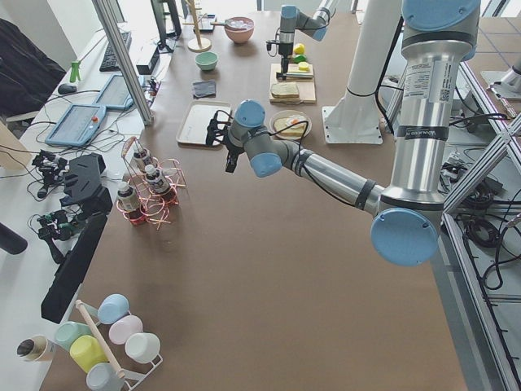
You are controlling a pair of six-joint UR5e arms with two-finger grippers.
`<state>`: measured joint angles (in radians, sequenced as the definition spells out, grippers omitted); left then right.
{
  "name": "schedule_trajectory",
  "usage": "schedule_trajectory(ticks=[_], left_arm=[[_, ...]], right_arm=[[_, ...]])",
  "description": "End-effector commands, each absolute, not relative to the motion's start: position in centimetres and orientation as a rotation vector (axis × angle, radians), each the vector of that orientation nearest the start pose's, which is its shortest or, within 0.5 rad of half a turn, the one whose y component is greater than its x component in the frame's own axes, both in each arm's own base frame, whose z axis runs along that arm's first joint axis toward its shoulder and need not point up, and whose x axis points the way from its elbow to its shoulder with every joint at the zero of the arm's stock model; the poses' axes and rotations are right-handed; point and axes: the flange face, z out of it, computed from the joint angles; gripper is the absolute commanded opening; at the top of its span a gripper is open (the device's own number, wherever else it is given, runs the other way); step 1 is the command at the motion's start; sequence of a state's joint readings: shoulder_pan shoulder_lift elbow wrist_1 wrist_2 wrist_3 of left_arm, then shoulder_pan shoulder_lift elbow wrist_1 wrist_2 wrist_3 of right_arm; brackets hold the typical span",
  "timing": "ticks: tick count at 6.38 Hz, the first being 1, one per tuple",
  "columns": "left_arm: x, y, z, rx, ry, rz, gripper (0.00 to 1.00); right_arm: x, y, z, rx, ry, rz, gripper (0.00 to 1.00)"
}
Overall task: Make sandwich and place on tray
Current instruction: 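Grasp the bread slice with the right gripper and lift it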
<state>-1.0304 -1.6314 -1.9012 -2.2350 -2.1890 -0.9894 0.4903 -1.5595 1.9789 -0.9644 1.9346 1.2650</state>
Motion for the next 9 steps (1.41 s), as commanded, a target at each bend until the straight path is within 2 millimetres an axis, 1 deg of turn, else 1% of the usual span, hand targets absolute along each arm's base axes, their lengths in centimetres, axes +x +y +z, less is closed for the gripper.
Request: schedule_trajectory(ticks=[1, 2, 3, 4, 5, 6, 7, 8, 9], left_arm=[[19.6, -47.5, 39.1, 0.347, 1.103, -0.074, 0.97], [19.5, -47.2, 39.8, 0.336, 1.096, -0.075, 0.97], [19.4, -47.2, 39.8, 0.337, 1.095, -0.078, 0.97], [19.4, -47.2, 40.0, 0.335, 1.093, -0.079, 0.96], [19.4, -47.1, 40.1, 0.334, 1.091, -0.079, 0.95], [19.4, -47.1, 40.1, 0.334, 1.091, -0.079, 0.93], [19.4, -47.2, 40.2, 0.332, 1.090, -0.079, 0.93], [19.3, -47.1, 40.2, 0.332, 1.091, -0.082, 0.82], [19.2, -47.2, 40.2, 0.333, 1.090, -0.084, 0.77]], right_arm=[[-40.0, -31.5, 40.1, 0.100, -1.037, -0.017, 0.75], [-40.1, -31.4, 40.2, 0.098, -1.036, -0.020, 0.72], [-40.4, -31.0, 40.1, 0.095, -1.038, -0.029, 0.72], [-41.0, -30.7, 40.5, 0.089, -1.030, -0.036, 0.72], [-41.9, -30.4, 40.8, 0.111, -1.017, -0.035, 0.72], [-41.8, -30.4, 40.8, 0.109, -1.015, -0.034, 0.51], [-41.9, -30.4, 40.8, 0.110, -1.017, -0.034, 0.11], [-41.7, -30.5, 40.4, 0.116, -1.023, -0.029, 0.00], [-41.5, -30.6, 40.1, 0.118, -1.029, -0.013, 0.00]])
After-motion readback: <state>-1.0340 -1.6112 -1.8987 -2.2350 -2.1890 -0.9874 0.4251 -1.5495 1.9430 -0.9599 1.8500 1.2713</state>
